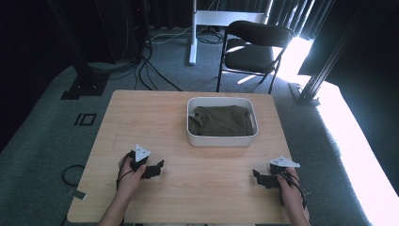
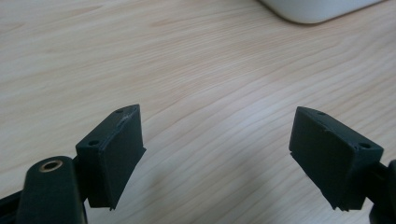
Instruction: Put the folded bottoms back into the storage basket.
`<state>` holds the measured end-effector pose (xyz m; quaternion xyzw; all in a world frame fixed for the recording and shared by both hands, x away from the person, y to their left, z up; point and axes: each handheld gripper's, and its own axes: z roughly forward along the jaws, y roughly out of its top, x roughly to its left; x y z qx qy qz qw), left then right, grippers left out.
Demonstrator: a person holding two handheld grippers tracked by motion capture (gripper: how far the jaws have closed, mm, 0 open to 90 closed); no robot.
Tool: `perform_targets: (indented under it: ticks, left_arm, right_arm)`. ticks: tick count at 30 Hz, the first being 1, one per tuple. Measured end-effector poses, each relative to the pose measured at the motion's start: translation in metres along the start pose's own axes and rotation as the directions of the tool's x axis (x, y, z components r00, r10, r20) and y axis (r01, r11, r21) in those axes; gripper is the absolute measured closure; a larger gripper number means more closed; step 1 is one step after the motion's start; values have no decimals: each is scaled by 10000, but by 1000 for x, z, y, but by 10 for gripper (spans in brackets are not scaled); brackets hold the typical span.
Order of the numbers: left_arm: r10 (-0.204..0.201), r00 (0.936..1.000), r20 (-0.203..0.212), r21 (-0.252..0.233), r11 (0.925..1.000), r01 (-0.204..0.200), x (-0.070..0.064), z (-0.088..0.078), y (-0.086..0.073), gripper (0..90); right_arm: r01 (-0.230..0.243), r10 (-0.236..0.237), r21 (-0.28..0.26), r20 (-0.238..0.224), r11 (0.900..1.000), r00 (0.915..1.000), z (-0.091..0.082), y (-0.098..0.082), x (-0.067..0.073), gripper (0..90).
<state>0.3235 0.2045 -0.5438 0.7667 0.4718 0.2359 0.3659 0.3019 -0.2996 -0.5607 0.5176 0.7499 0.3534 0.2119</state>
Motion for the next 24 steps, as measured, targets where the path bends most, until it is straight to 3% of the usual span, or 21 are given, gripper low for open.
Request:
perform_targets:
  ticks: [7, 11, 16, 24]
  left_arm:
    - [-736, 9946, -728, -15, 9973, 737, 16, -7, -12, 192]
    - [-764, 9895, -1228, 240, 9965, 799, 23, -9, -19, 192]
    - [-569, 9898, -1305, 921, 9933, 692, 25, -9, -21, 182]
    - [-922, 9869, -1325, 1041, 9889, 1063, 28, -6, -21, 106]
  right_arm:
    - [-250, 249, 31, 388, 9997, 9989, -4, -9, -11, 149]
    - [-247, 237, 121, 735, 9996, 9970, -7, -12, -15, 144]
    - [-262, 251, 120, 789, 9996, 9966, -8, -12, -15, 139]
    - [-297, 285, 140, 803, 9995, 9964, -7, -12, -14, 125]
